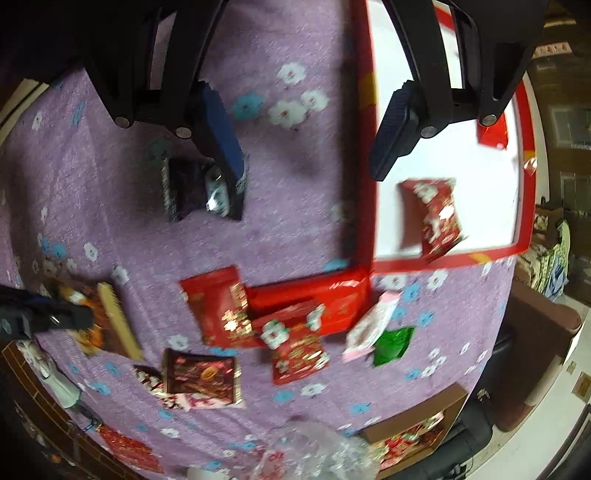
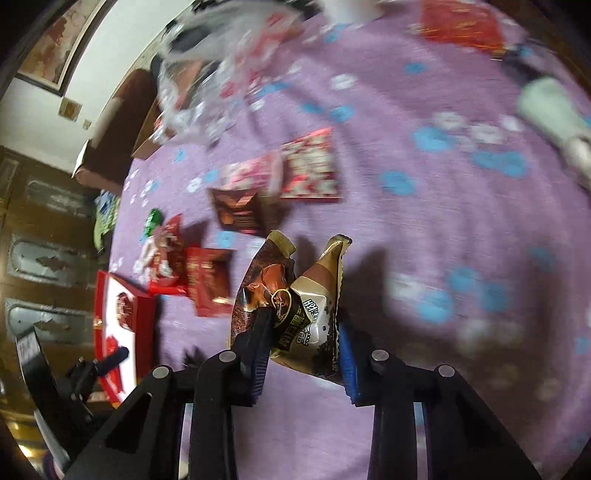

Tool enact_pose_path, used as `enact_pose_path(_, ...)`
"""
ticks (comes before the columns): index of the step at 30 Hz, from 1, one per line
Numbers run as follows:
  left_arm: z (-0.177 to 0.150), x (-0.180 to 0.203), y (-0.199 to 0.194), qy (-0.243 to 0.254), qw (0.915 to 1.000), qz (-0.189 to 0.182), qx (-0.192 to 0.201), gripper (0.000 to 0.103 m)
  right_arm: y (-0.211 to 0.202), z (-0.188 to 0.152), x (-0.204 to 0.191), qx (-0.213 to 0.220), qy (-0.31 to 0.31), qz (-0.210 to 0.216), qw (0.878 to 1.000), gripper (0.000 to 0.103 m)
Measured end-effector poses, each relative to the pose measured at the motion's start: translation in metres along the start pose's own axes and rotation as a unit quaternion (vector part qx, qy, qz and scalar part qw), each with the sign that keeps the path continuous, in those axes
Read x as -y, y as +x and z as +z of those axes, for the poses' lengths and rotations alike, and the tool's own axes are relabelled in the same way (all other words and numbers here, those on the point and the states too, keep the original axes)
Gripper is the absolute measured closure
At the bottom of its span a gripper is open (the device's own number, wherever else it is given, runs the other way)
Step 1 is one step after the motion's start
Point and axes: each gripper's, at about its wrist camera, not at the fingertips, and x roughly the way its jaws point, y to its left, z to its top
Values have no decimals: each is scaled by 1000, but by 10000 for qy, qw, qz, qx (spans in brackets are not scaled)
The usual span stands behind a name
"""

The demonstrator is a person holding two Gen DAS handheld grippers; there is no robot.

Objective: Organize snacks
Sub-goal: 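Close the left tool on the black snack packet while the right tool holds the gold bags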

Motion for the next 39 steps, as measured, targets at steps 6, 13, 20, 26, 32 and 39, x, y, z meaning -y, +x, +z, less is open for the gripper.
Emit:
enact_pose_path(6,11,22,23,184,9993,144,284,33,-36,-23,64,277,657,-49,9974,69)
enact_pose_path(13,21,22,33,-26,9993,-108,360,20,-43,-38,75,392,891,-47,9952,69)
enact_pose_path(20,23,27,35,-78,9986,-113,502,20,-34,-40,68,241,857,-18,9960,69)
enact_pose_path(26,17,41,31,18,9988,-303,397,20,-31,-46,69,195,862,60,9961,69)
enact_pose_path(32,7,53,13,218,9957,-559,708,20,-28,-49,69,146,799,65,9967,69)
enact_pose_path(39,-3,73,-11,1441,9760,-924,1347,20,-27,-48,69,77,752,57,9971,69)
